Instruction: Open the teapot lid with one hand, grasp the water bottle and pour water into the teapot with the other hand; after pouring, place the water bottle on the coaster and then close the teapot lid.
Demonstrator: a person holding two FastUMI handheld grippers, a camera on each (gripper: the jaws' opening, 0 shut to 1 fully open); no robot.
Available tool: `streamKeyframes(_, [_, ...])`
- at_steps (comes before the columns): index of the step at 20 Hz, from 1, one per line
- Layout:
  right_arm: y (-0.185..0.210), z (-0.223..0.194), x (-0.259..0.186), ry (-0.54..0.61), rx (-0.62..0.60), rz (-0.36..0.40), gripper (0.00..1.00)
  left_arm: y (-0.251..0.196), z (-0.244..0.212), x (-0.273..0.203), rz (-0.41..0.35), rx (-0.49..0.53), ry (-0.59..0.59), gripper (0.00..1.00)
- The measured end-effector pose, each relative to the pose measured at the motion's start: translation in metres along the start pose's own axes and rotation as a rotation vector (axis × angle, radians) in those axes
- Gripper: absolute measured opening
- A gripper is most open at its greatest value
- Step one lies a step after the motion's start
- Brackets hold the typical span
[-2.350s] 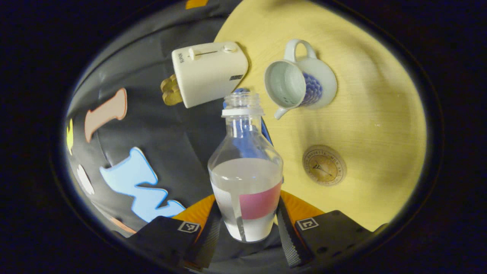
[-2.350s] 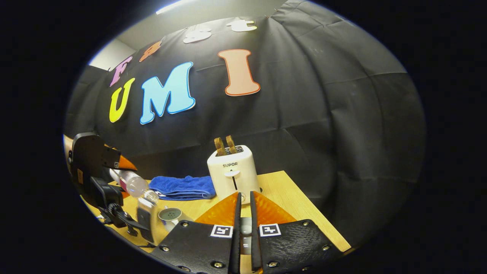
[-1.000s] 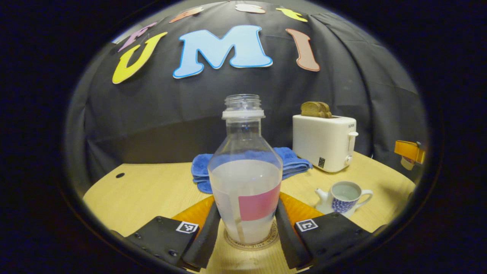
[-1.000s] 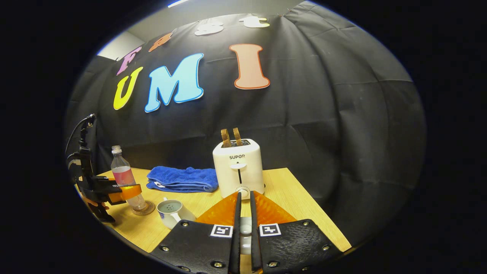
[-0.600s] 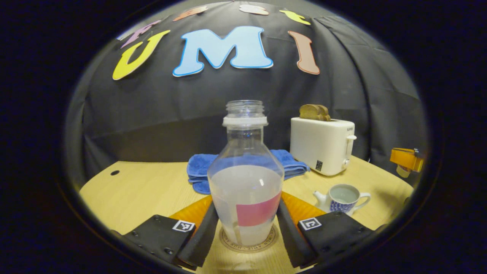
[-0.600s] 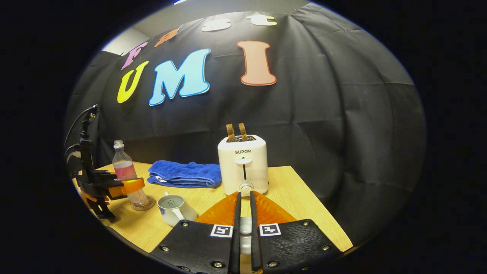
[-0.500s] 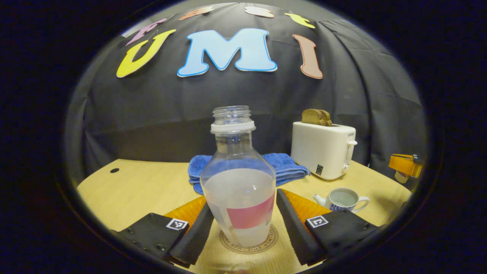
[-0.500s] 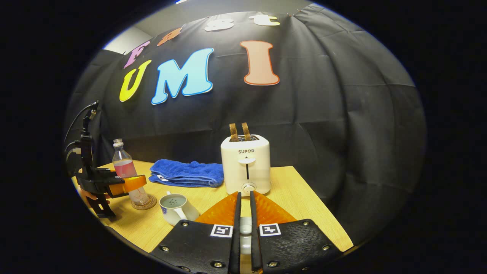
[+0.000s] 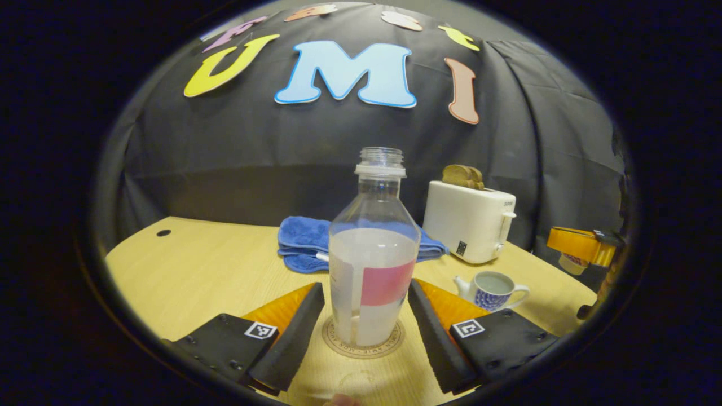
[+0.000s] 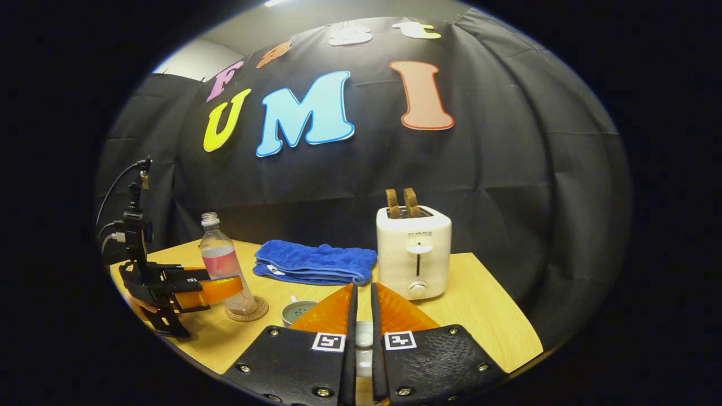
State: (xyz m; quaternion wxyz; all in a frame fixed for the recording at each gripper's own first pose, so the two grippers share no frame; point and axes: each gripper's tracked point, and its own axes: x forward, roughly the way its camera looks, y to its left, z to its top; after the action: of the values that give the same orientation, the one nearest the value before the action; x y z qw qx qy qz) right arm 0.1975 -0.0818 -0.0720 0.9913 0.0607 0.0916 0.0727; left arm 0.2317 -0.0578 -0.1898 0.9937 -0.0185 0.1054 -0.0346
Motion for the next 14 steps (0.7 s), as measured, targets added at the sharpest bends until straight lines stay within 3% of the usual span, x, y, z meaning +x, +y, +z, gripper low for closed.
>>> streamKeyframes(7, [0.052,0.003,0.033,0.025,-0.028,0.081,0.11,0.0,0.0,-0.039,-0.036,-0.028,-0.042,1.0])
streamKeyframes(14, [0.07,-0.003,0.076,0.037,0.142,0.103,0.11,-0.006,-0.005,-0.065,-0.065,-0.021,-0.074,1.0])
